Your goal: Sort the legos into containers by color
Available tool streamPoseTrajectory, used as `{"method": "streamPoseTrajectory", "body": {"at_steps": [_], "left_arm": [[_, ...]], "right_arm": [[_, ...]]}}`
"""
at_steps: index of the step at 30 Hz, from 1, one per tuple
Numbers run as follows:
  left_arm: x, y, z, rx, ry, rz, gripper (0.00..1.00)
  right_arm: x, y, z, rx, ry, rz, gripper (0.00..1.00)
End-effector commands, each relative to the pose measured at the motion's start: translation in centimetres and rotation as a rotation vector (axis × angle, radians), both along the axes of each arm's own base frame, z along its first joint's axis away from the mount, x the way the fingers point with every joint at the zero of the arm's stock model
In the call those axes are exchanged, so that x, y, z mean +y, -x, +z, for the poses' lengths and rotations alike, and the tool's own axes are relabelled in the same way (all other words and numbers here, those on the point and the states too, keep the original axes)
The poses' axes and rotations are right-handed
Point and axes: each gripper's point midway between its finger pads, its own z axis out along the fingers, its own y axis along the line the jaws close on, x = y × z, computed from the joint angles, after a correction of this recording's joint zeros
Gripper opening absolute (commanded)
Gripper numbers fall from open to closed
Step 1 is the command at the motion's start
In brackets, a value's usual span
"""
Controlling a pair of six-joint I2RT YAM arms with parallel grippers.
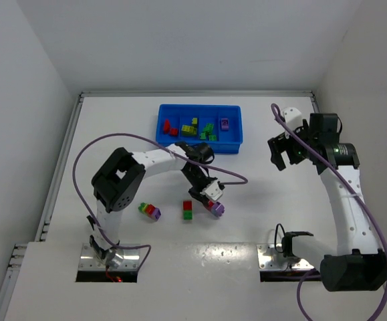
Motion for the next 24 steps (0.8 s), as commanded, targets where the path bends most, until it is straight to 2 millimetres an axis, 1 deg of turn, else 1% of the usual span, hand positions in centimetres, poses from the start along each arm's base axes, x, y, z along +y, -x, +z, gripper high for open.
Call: {"method": "streamPoseTrajectory", "body": {"at_steps": [1,2,3,4,5,6,7,8,9,10,11,12,14,15,16,17,18,19,20,21,22,24], "left_arm": [[-1.4,-1.1,0.1,0.001,0.035,0.099,0.19],[-1.5,-1.7,0.7,0.000,0.047,0.137,0.17],[-1.2,-2.8,2.3,-0.005,0.082,0.189,0.16],[-1.5,-3.6,3.2,-0.008,0.118,0.228,0.13],[-1.3,-4.1,4.3,0.030,0.119,0.295,0.13],[-0.7,-5.1,5.4,0.051,0.140,0.349,0.11],[-0.4,-5.5,7.2,0.061,0.166,0.386,0.11],[-0.1,-5.8,8.4,0.126,0.162,0.454,0.10],[0.4,-6.7,10.2,0.171,0.194,0.496,0.10],[0.7,-6.9,11.4,0.211,0.206,0.525,0.10],[1.2,-6.8,12.8,0.243,0.226,0.549,0.10],[2.0,-7.4,14.1,0.303,0.233,0.603,0.10],[2.6,-6.7,16.2,0.382,0.260,0.618,0.10],[2.8,-6.5,16.9,0.408,0.271,0.615,0.10],[3.2,-6.5,17.3,0.422,0.275,0.626,0.10],[3.1,-6.1,18.6,0.445,0.290,0.616,0.10],[3.1,-6.1,18.9,0.450,0.291,0.620,0.10],[3.1,-5.8,19.4,0.458,0.297,0.616,0.10],[3.0,-5.7,19.9,0.470,0.304,0.607,0.10],[3.0,-5.6,19.9,0.489,0.293,0.618,0.10],[3.0,-5.6,20.6,0.476,0.307,0.613,0.10],[3.0,-5.6,21.0,0.481,0.308,0.617,0.10]], "right_arm": [[2.0,-0.7,1.1,-0.020,-0.089,0.091,0.87],[3.0,-0.6,1.1,-0.012,-0.130,0.130,0.87],[4.0,-0.1,0.6,0.018,-0.179,0.171,0.87],[5.1,0.3,0.0,0.047,-0.221,0.223,0.87],[7.1,0.9,0.9,0.034,-0.311,0.328,0.86],[8.0,1.6,-0.1,0.055,-0.336,0.406,0.85],[8.8,2.1,-0.3,0.048,-0.365,0.470,0.85],[9.8,3.1,-0.7,0.037,-0.412,0.548,0.85],[10.0,3.1,-1.1,-0.001,-0.391,0.612,0.85],[10.3,3.2,-1.3,-0.018,-0.396,0.644,0.85],[10.8,3.1,-0.9,-0.055,-0.419,0.686,0.85],[11.1,3.1,-0.8,-0.068,-0.437,0.702,0.85],[12.0,2.8,0.0,-0.079,-0.505,0.754,0.85],[12.6,2.3,-0.6,-0.049,-0.536,0.777,0.85],[13.2,2.2,-0.1,-0.046,-0.595,0.805,0.85],[14.0,1.8,-0.1,-0.012,-0.652,0.828,0.85],[14.5,2.0,0.7,-0.023,-0.655,0.859,0.85],[14.9,0.9,0.6,-0.005,-0.669,0.870,0.85],[15.2,0.9,0.4,0.024,-0.679,0.874,0.85],[15.5,0.7,0.6,0.032,-0.695,0.890,0.85],[16.2,0.3,1.6,0.023,-0.703,0.919,0.85],[16.9,0.0,1.3,0.078,-0.739,0.927,0.85]]}}
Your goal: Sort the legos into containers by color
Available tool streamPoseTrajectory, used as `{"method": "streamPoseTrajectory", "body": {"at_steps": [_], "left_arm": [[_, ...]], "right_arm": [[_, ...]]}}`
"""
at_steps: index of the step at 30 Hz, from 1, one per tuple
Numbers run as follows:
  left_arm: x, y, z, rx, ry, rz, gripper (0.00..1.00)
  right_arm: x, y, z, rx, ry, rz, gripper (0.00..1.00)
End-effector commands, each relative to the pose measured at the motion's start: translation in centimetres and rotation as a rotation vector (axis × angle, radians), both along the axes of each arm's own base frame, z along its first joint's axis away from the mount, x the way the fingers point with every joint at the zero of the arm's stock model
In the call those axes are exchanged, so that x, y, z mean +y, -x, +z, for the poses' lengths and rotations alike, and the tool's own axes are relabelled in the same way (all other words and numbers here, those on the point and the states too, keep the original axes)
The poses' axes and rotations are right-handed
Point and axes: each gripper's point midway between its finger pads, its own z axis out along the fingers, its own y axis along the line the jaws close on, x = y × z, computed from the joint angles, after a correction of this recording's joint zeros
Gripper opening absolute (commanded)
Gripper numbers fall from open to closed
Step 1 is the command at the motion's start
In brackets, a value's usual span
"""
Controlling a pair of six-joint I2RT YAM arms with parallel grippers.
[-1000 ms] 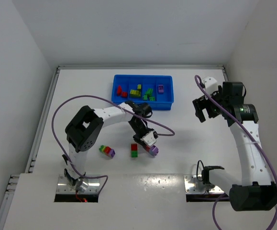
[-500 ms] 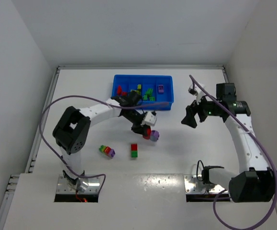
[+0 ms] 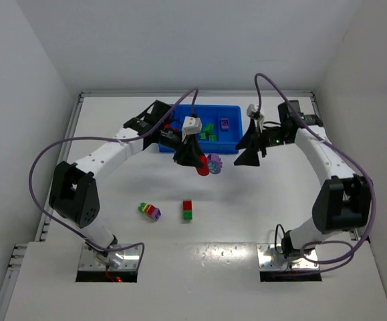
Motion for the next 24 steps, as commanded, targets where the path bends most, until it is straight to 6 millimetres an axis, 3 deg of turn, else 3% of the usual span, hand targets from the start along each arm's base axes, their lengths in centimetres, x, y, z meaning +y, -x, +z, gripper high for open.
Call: {"method": "streamPoseTrajectory", "body": {"at_steps": [1,8,13,18,19,24], "left_arm": [[-0.4,1.0,3.6,0.010,0.069,-0.028,0.10],[-1.0,-0.1,4.3,-0.054,0.079,0.003,0.10],[-1.5,-0.3,4.8,-0.071,0.092,-0.004,0.10],[-2.0,-0.3,4.9,-0.078,0.097,-0.014,0.10],[-2.3,-0.4,4.6,-0.082,0.091,-0.014,0.10],[-3.0,-0.2,4.9,-0.106,0.089,-0.017,0.10]], "right_arm": [[2.8,-0.1,4.3,-0.073,-0.137,0.127,0.87],[5.5,1.3,4.7,-0.051,-0.137,0.221,0.87],[6.0,2.4,3.7,-0.045,-0.088,0.241,0.87],[6.1,2.3,3.4,-0.058,-0.069,0.244,0.87],[6.1,2.1,3.4,-0.069,-0.070,0.244,0.84],[6.6,2.1,2.9,-0.052,-0.053,0.249,0.49]]}}
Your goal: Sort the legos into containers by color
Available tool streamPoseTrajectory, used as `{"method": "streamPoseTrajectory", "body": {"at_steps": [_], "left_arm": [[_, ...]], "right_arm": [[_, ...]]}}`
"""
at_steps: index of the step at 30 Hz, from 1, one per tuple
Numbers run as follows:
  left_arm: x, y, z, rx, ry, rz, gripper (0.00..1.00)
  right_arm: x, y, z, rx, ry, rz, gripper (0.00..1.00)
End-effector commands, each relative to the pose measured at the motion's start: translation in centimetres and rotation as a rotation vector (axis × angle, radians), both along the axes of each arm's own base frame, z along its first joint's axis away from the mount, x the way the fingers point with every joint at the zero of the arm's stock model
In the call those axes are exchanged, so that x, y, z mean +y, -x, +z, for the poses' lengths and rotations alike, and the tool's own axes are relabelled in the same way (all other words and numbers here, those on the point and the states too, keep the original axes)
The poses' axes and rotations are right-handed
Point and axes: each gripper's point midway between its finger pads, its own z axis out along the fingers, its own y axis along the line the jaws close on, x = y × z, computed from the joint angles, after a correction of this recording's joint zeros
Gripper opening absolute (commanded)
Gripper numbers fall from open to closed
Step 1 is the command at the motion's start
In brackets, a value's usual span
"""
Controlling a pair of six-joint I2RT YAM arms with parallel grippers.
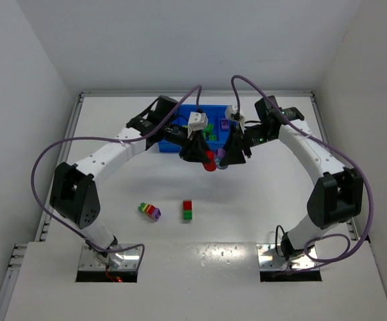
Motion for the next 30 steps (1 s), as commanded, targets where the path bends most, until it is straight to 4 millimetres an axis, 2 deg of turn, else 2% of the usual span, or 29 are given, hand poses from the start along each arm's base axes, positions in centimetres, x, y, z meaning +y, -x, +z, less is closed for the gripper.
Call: {"method": "streamPoseTrajectory", "body": {"at_steps": [1,2,3,6,7,9,11,12,13,15,16,17,18,19,20,22,23,25,26,27,28,30], "left_arm": [[-1.0,0.1,2.4,-0.077,0.045,-0.018,0.10],[-1.0,-0.1,2.3,-0.081,0.038,-0.008,0.10],[-1.0,-0.1,2.3,-0.081,0.038,-0.008,0.10],[-0.4,0.2,1.7,-0.083,0.014,0.021,0.10],[0.3,0.0,0.4,-0.066,-0.013,0.049,0.10],[1.3,0.2,-0.6,-0.069,-0.038,0.088,0.10],[1.9,-0.3,-0.2,-0.093,-0.027,0.136,0.10],[2.9,-0.8,0.5,-0.103,-0.020,0.183,0.10],[3.5,-1.3,-0.2,-0.103,-0.040,0.228,0.10],[4.5,-2.8,0.0,-0.103,-0.058,0.312,0.10],[5.8,-4.8,-0.4,-0.114,-0.096,0.425,0.10],[6.2,-5.9,-0.1,-0.115,-0.110,0.495,0.10],[6.9,-7.6,-0.1,-0.110,-0.127,0.580,0.10],[8.2,-9.8,0.3,-0.107,-0.149,0.714,0.10],[8.6,-11.1,-0.2,-0.099,-0.169,0.776,0.10],[9.4,-13.8,0.5,-0.121,-0.151,0.919,0.09],[10.4,-15.8,0.2,-0.154,-0.173,1.009,0.09],[11.3,-17.8,-0.3,-0.178,-0.206,1.096,0.07],[12.3,-19.0,-0.3,-0.199,-0.231,1.169,0.07],[12.6,-19.7,-0.5,-0.209,-0.239,1.197,0.07],[12.7,-20.7,-2.0,-0.202,-0.269,1.217,0.07],[13.4,-22.1,-2.3,-0.227,-0.303,1.274,0.07]], "right_arm": [[0.8,-0.6,1.0,-0.066,-0.033,0.019,0.42],[0.9,-0.6,0.8,-0.038,-0.028,0.013,0.25],[1.0,-1.0,1.2,-0.059,-0.034,0.013,0.16],[0.7,-1.8,1.3,-0.053,-0.036,-0.011,0.01],[0.0,-2.6,1.4,-0.046,-0.024,-0.047,0.01],[-1.1,-3.9,1.4,-0.066,-0.017,-0.093,0.00],[-1.8,-4.9,1.6,-0.076,-0.023,-0.128,0.00],[-2.2,-5.5,1.6,-0.084,-0.017,-0.148,0.00],[-2.7,-6.0,1.7,-0.067,-0.019,-0.181,0.00],[-3.4,-8.0,2.0,-0.116,0.002,-0.238,0.00],[-3.5,-8.7,2.0,-0.077,0.018,-0.290,0.00],[-3.7,-9.9,1.7,-0.062,0.039,-0.346,0.00],[-4.3,-13.0,1.8,-0.142,0.064,-0.457,0.00],[-3.9,-13.9,1.1,-0.079,0.065,-0.524,0.00],[-4.2,-15.1,1.1,-0.100,0.073,-0.571,0.00],[-4.2,-18.5,0.3,-0.139,0.109,-0.681,0.00],[-4.3,-20.2,0.7,-0.130,0.121,-0.757,0.00],[-5.0,-22.3,-0.6,-0.103,0.153,-0.837,0.00],[-5.1,-23.5,-2.4,-0.081,0.185,-0.888,0.00],[-5.3,-24.4,-2.3,-0.098,0.187,-0.908,0.00],[-5.5,-25.0,-2.9,-0.096,0.201,-0.922,0.00],[-6.1,-26.5,-4.8,-0.089,0.242,-0.965,0.00]]}}
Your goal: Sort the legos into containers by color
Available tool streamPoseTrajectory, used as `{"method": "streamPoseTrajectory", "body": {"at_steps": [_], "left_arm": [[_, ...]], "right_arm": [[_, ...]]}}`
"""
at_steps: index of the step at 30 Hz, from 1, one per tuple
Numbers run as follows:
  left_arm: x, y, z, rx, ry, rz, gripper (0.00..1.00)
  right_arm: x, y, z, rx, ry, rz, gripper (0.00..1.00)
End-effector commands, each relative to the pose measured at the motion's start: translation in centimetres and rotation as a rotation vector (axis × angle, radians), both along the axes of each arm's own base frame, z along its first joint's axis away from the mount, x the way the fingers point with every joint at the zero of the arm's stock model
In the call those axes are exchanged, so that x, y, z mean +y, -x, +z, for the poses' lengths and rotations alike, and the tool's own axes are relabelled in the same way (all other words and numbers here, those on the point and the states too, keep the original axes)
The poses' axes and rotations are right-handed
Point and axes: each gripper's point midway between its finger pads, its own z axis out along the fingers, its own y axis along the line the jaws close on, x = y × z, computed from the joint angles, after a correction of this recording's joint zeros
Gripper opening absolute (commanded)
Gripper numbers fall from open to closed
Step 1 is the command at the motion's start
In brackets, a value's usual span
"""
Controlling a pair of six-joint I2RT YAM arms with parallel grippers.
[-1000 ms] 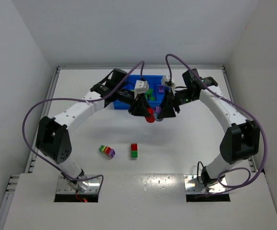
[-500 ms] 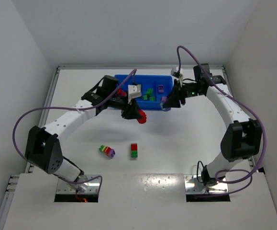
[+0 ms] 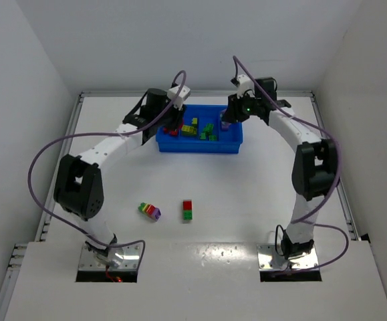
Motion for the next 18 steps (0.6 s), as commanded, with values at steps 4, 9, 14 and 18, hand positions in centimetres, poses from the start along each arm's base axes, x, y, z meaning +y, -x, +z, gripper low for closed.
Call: {"method": "streamPoseTrajectory", "body": {"at_steps": [4,9,14,18], "left_arm": [[3.6,-6.1,-0.3,-0.073,-0.067,0.270,0.07],[4.8,-8.8,-1.6,-0.072,-0.084,0.340,0.07],[5.9,-9.9,-4.7,-0.006,-0.124,0.379,0.10],[5.0,-9.8,-5.6,0.026,-0.097,0.344,0.24]], "right_arm": [[-2.1,-5.9,-1.3,-0.042,0.037,-0.193,0.00],[-2.5,-6.9,-3.7,-0.016,0.062,-0.217,0.00],[-2.4,-7.6,-4.8,-0.006,0.065,-0.217,0.02],[-2.5,-8.1,-6.1,0.005,0.081,-0.219,0.28]]}}
